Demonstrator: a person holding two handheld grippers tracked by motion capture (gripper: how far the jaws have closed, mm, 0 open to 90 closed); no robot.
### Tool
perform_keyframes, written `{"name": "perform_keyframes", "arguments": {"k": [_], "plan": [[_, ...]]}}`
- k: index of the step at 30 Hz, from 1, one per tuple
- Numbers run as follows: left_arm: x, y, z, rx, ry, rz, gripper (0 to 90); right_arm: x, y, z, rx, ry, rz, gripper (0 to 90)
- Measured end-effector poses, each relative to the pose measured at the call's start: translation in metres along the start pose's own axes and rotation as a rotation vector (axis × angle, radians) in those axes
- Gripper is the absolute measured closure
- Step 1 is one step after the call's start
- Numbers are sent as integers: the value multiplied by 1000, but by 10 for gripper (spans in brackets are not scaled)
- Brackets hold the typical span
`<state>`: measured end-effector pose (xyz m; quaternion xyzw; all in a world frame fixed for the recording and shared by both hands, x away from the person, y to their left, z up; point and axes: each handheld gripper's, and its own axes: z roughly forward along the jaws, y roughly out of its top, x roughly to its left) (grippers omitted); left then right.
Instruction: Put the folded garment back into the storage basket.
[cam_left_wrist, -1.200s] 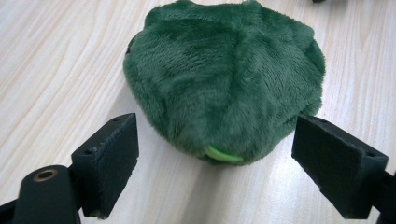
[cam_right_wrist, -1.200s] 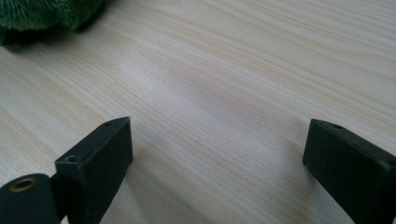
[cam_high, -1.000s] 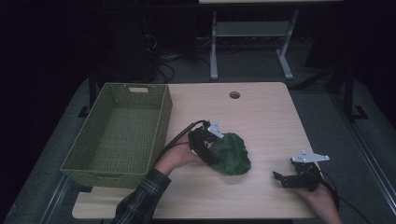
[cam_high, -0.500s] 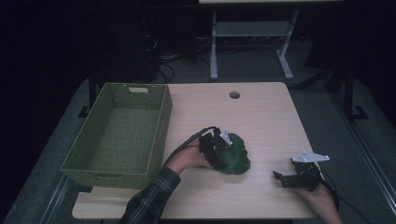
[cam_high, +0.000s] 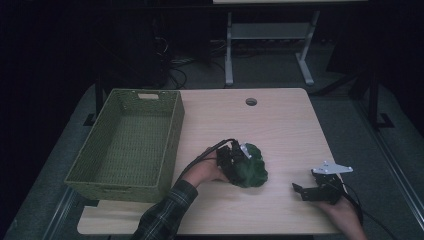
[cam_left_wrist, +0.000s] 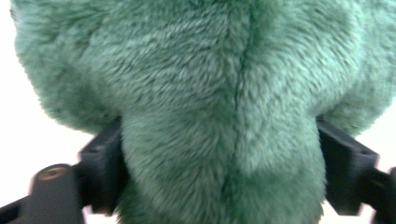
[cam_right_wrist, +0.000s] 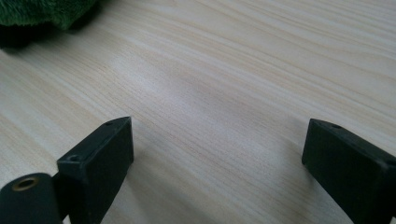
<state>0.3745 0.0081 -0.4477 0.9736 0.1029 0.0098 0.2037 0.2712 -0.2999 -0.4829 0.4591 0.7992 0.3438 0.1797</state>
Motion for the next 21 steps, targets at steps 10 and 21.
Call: {"name": "perform_keyframes", "arguments": {"k": [10,21], "plan": [[2,1,-7,13,-52,-42,685,0,0,0,0,0,1,86],[3,0,-23,-1,-52,-127,687,0,0,0,-1,0,2,86]]}}
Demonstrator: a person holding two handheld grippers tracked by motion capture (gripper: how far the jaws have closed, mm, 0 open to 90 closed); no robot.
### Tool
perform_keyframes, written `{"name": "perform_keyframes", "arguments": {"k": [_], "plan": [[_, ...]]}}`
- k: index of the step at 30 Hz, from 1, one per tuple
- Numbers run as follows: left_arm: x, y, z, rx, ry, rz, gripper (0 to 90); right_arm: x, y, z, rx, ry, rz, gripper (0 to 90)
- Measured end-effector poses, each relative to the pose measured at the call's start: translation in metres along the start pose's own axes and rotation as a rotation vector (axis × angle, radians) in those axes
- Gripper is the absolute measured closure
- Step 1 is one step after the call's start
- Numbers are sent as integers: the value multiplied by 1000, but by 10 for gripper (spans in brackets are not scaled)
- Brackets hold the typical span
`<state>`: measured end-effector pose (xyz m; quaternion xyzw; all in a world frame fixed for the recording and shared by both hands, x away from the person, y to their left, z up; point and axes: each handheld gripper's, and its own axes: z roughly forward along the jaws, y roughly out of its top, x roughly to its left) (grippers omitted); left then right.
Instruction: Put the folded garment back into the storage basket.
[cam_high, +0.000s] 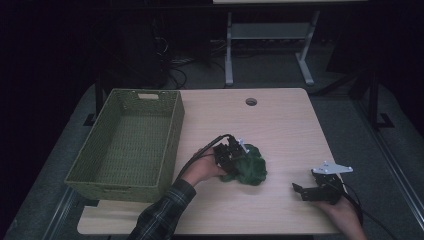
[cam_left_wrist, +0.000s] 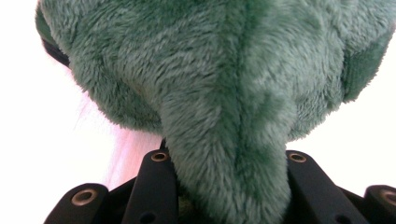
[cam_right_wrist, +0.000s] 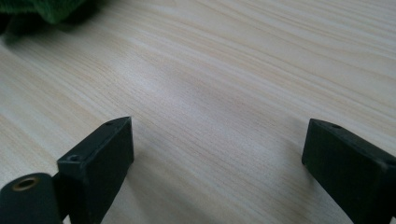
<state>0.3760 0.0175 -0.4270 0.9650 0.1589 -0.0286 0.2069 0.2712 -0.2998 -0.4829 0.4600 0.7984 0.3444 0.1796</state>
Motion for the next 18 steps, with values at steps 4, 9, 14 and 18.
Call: {"name": "perform_keyframes", "arguments": {"k": [4,9,14,18], "plan": [[-4,0,-21,-28,17,-31,685,0,0,0,0,0,0,86],[-7,-3,-51,-66,42,-41,682,0,0,0,0,0,0,86],[-6,-9,-78,-97,55,-63,681,0,0,0,0,0,0,85],[-6,-16,-96,-107,82,-72,680,0,0,0,0,0,0,85]]}}
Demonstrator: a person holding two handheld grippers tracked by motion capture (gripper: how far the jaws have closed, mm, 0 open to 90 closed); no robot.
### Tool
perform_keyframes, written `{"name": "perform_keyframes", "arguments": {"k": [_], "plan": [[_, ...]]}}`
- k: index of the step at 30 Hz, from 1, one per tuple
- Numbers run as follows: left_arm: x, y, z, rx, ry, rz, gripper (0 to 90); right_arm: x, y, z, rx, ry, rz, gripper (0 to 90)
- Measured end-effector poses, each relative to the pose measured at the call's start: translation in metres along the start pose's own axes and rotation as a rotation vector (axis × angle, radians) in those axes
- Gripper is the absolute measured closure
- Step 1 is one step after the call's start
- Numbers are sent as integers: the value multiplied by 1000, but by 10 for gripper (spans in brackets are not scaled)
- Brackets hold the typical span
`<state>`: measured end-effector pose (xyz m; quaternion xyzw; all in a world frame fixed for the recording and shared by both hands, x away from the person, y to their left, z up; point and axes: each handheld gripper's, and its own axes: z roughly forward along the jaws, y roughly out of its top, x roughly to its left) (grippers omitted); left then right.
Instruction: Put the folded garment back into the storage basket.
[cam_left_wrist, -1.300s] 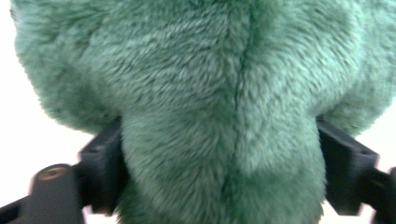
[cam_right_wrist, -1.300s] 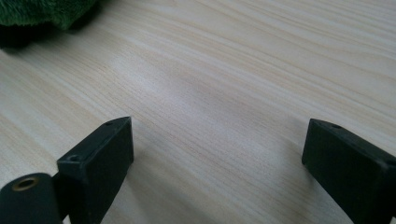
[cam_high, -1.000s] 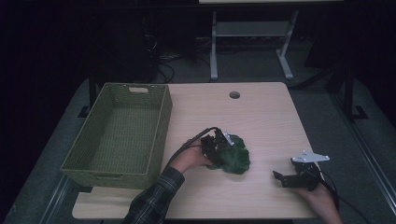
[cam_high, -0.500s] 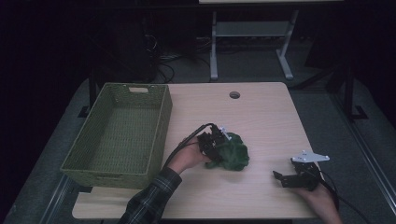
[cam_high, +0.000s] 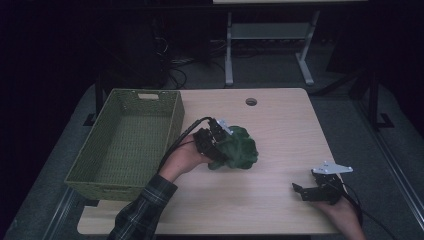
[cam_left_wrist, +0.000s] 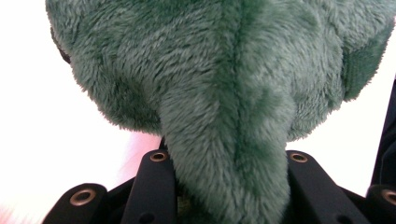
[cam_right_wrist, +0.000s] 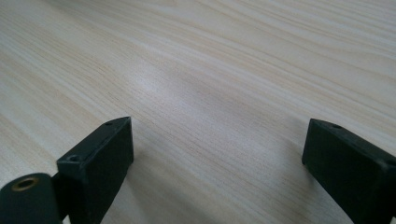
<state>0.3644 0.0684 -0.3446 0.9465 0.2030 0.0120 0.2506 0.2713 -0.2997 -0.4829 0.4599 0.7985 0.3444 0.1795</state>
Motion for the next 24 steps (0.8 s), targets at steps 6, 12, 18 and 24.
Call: {"name": "perform_keyframes", "arguments": {"k": [6,12,18,24], "plan": [[8,-8,-28,-15,43,-31,679,0,0,0,0,0,0,84],[15,-20,-58,-40,81,-55,679,0,0,0,0,0,0,85],[21,-32,-86,-49,125,-87,679,0,0,0,-1,0,0,85],[28,-50,-112,-61,162,-120,679,0,0,0,0,0,0,85]]}}
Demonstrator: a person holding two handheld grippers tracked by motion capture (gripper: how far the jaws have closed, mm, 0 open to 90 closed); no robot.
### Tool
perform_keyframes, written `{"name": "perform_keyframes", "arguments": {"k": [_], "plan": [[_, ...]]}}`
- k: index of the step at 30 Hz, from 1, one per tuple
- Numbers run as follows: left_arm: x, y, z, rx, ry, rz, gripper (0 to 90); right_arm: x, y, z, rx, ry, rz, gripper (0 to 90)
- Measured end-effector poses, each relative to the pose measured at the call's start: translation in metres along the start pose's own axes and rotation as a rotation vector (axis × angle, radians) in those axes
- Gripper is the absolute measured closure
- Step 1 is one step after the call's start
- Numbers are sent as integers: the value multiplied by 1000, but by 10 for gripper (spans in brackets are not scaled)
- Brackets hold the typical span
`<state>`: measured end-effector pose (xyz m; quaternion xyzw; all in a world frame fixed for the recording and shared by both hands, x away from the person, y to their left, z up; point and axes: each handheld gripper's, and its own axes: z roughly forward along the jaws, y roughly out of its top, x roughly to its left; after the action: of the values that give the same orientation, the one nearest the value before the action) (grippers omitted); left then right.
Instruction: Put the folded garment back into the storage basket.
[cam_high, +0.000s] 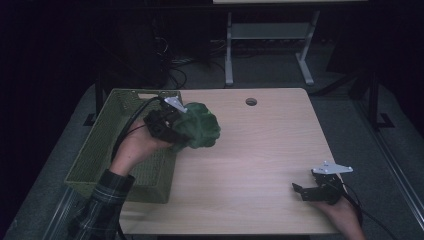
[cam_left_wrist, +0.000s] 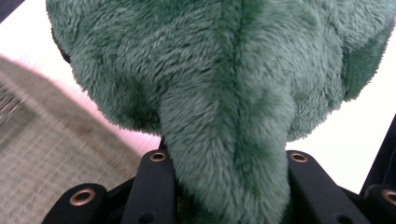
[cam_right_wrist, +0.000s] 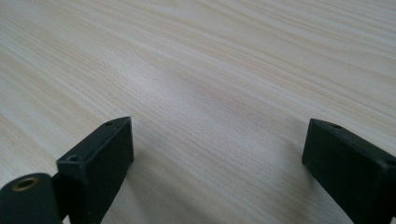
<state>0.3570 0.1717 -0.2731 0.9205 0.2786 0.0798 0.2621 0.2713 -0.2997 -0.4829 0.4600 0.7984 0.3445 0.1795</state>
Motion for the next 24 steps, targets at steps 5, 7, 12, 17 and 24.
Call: {"name": "perform_keyframes", "arguments": {"k": [5,7,12,17,24], "plan": [[14,-18,-14,-1,33,-49,678,0,0,0,0,0,0,85],[19,-24,-18,-2,45,-67,678,0,0,0,0,0,0,85],[33,-43,-28,-7,66,-118,677,0,0,0,0,0,0,85],[45,-60,-38,-14,100,-162,677,0,0,0,0,0,-1,85],[60,-84,-45,-17,137,-232,676,0,0,0,1,0,-2,85]]}}
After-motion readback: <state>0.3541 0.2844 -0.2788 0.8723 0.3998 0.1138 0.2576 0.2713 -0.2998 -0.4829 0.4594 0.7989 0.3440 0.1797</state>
